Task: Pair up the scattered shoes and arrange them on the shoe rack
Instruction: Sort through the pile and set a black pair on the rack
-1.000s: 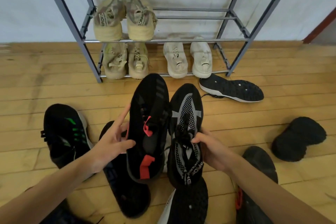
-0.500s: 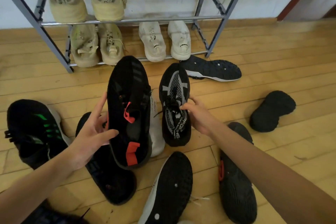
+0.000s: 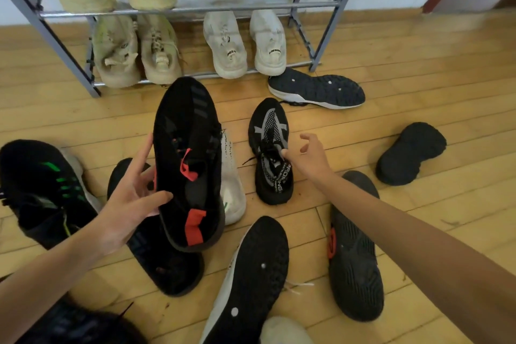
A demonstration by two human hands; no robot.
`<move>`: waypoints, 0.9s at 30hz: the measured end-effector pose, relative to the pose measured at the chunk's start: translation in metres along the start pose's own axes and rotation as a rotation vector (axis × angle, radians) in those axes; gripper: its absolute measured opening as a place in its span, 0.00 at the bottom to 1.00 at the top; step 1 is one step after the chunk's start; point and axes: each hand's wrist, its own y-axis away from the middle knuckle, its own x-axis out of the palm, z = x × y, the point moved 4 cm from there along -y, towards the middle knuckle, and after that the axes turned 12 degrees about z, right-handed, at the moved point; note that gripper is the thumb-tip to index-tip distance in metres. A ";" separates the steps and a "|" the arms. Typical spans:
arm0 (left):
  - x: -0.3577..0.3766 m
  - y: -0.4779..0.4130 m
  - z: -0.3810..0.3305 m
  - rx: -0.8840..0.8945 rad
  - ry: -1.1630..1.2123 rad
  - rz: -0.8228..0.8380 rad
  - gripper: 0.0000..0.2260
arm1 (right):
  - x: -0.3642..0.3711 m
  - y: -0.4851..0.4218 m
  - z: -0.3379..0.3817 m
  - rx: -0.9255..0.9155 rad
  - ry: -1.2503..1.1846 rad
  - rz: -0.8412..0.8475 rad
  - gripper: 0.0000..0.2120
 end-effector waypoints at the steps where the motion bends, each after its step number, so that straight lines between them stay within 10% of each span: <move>1: 0.001 0.001 -0.001 0.004 0.000 -0.007 0.45 | 0.001 0.003 -0.002 -0.038 0.012 -0.003 0.32; 13: -0.021 -0.063 0.041 0.003 -0.065 0.067 0.48 | -0.106 -0.049 -0.007 -0.025 0.554 -0.178 0.32; 19: -0.064 -0.094 0.097 0.071 -0.142 0.088 0.48 | -0.146 -0.016 -0.106 0.684 0.278 -0.279 0.49; 27: -0.005 -0.068 0.045 -0.003 -0.078 0.025 0.48 | -0.153 -0.010 -0.103 0.544 -0.097 -0.505 0.38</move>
